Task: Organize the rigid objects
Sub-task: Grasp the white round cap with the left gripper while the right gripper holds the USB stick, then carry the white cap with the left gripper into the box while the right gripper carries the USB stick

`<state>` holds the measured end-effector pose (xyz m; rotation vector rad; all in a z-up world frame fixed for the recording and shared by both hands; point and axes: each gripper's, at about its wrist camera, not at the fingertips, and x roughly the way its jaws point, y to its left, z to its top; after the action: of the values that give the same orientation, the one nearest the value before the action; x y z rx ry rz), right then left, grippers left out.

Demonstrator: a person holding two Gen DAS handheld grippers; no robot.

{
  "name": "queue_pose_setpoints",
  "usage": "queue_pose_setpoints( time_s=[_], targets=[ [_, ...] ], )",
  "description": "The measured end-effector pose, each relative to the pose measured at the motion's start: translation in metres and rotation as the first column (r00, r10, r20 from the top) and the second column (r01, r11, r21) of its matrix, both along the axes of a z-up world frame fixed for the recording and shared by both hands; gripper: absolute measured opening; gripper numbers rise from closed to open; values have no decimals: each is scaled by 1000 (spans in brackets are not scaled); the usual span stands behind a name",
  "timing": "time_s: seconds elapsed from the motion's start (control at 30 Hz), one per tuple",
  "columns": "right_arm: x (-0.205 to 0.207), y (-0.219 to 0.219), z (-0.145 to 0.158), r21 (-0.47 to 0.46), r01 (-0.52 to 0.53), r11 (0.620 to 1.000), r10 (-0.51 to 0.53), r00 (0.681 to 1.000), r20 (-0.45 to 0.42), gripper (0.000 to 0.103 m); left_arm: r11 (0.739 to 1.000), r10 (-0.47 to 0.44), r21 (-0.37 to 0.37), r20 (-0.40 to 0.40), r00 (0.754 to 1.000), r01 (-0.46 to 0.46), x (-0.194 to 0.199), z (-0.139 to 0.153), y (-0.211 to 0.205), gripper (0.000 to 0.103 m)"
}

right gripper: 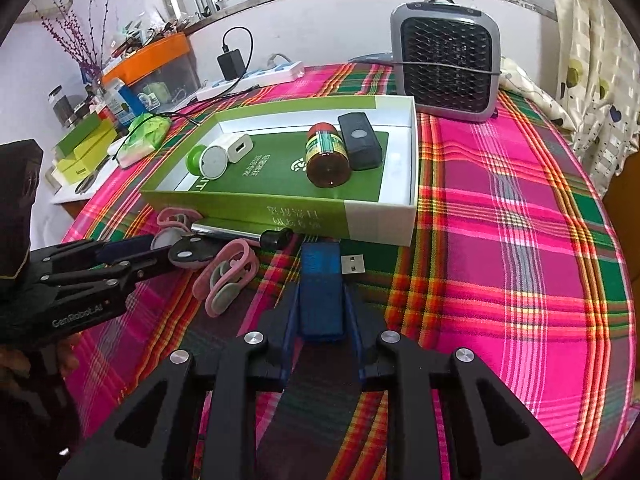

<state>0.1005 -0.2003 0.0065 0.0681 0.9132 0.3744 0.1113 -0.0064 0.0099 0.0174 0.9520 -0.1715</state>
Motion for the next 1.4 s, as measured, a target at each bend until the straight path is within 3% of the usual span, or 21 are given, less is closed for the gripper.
queue_pose_setpoints(
  time_s=[0.3, 0.6, 0.77, 1.4],
  targets=[
    [1, -3, 0, 13, 3, 1000, -3, 1000, -2, 23, 998, 22, 62, 27, 999, -24, 4, -2, -6, 40],
    [1, -3, 0, 8, 4, 1000, -4, 1000, 1, 23, 999, 32, 39, 34, 999, -34, 3, -2, -3, 38],
    [1, -3, 0, 6, 4, 1000, -4, 1000, 2, 24, 999, 43, 32, 38, 998, -44, 2, -2, 0, 27],
    [1, -1, 0, 0, 5, 1000, -5, 1000, 4, 24, 999, 41, 15, 40, 998, -42, 1, -2, 2, 27]
  ],
)
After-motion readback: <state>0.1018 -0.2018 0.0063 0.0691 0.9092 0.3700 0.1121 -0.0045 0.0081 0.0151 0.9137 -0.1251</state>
